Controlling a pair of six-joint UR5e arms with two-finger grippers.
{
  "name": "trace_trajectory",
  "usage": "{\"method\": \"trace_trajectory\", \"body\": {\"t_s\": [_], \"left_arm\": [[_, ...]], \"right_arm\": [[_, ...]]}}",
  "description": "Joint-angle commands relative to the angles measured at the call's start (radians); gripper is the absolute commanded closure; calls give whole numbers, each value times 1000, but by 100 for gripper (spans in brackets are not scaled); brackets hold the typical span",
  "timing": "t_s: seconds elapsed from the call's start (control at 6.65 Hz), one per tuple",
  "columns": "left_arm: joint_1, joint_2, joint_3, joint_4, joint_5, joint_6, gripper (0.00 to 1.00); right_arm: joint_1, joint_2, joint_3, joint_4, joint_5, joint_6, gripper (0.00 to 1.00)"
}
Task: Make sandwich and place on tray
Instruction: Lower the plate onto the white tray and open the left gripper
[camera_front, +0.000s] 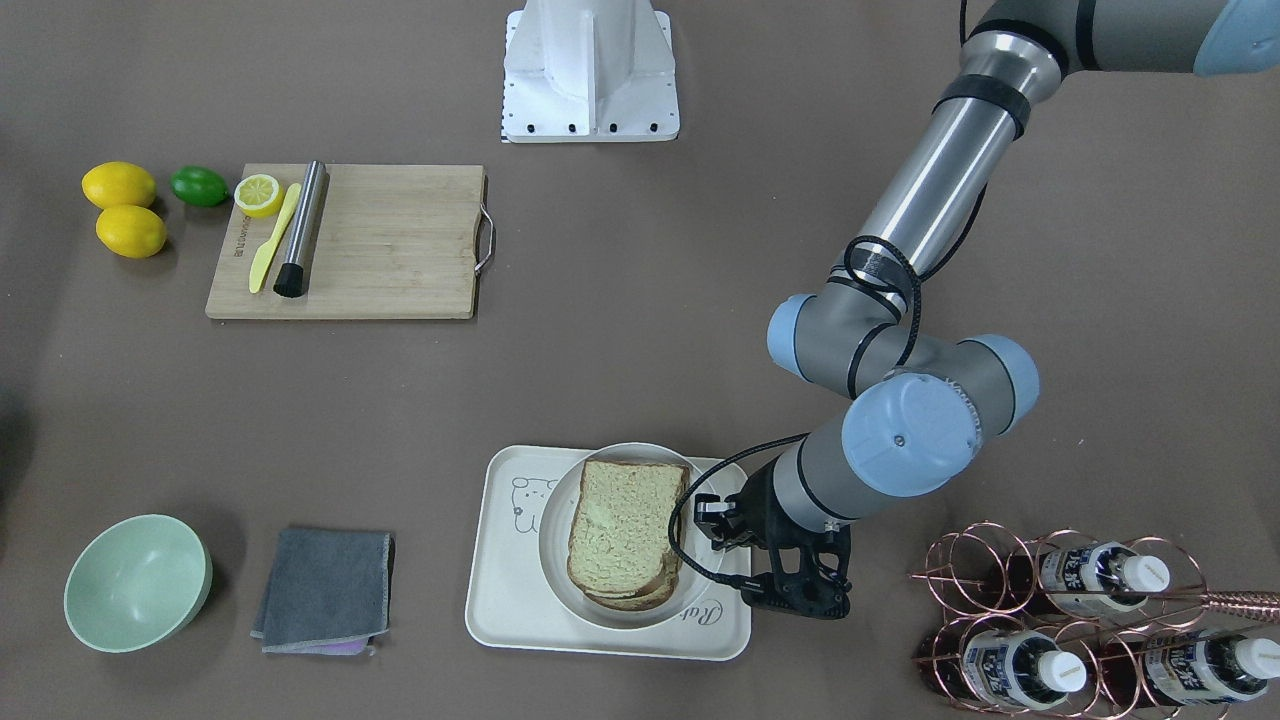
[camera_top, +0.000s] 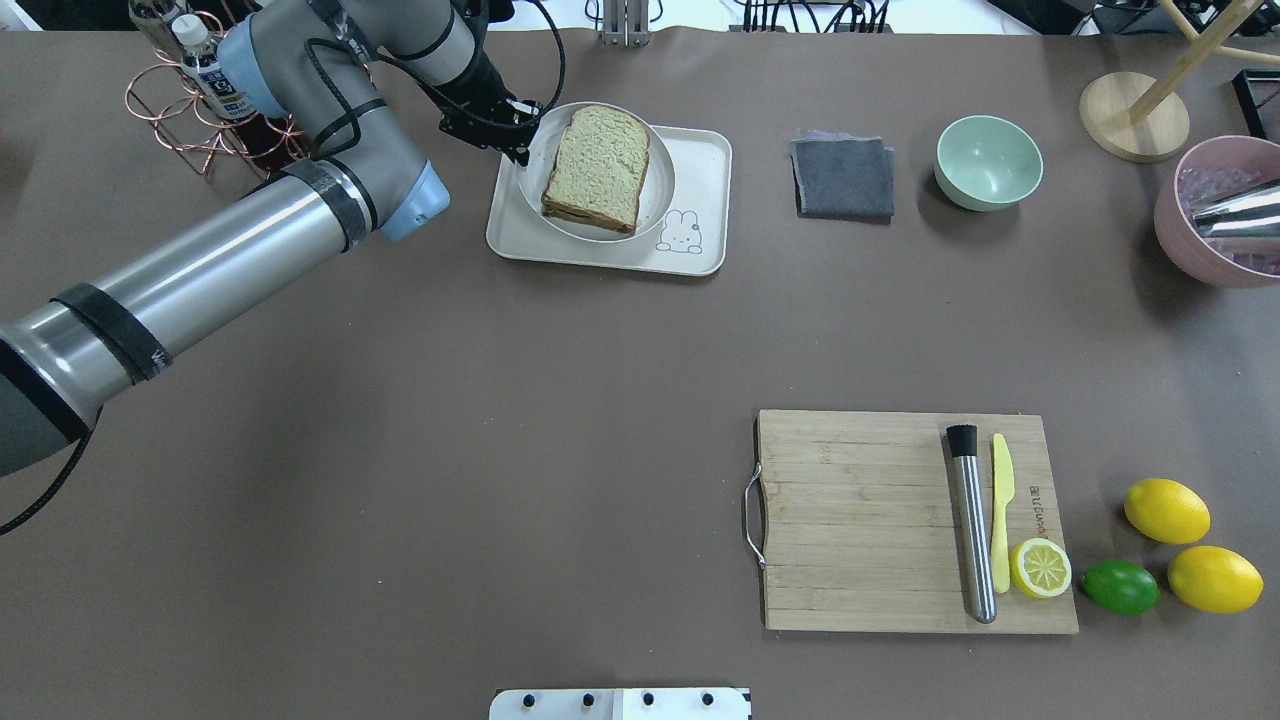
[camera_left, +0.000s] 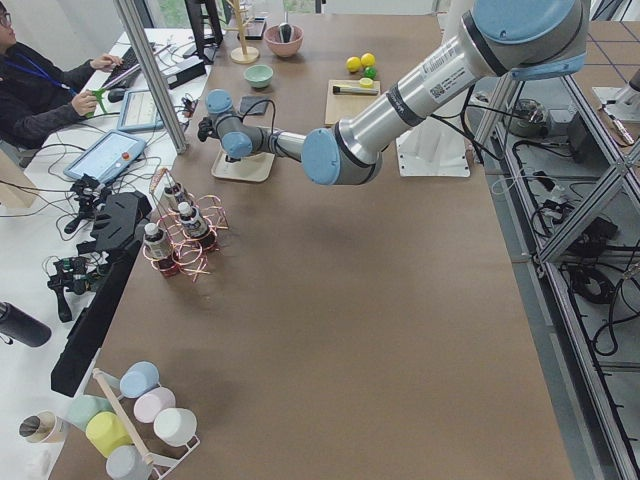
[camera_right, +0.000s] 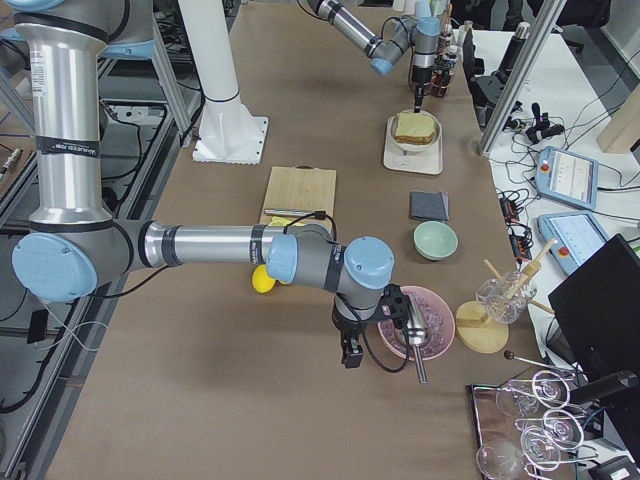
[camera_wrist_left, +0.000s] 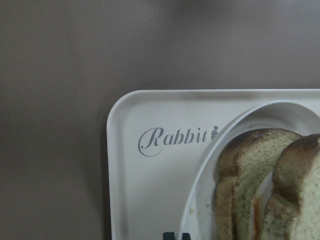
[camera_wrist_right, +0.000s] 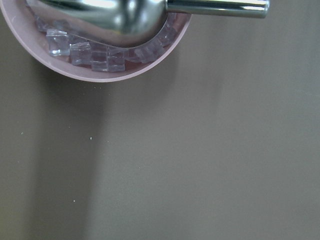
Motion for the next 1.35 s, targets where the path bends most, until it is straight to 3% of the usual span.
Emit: {"method": "trace_trajectory", "body": {"t_s": [0.0, 0.3, 0.45, 0.9, 1.05, 1.2], "left_arm": [[14, -23, 35, -15, 29, 0, 100], [15, -24, 37, -15, 44, 0, 100], [15, -29, 35, -22, 44, 2, 2], [-7, -27, 15, -27, 43, 2, 2], [-32, 3, -67, 2, 34, -1, 2], [-41, 114, -277, 89, 15, -3, 2]], "right_arm": [[0, 1, 1, 0, 0, 0, 0], [2, -1, -2, 0, 0, 0, 0], [0, -1, -3, 0, 2, 0, 0], [0, -8, -5, -2, 2, 0, 0], [2, -10, -5, -2, 2, -2, 0], [2, -10, -5, -2, 2, 0, 0]]}}
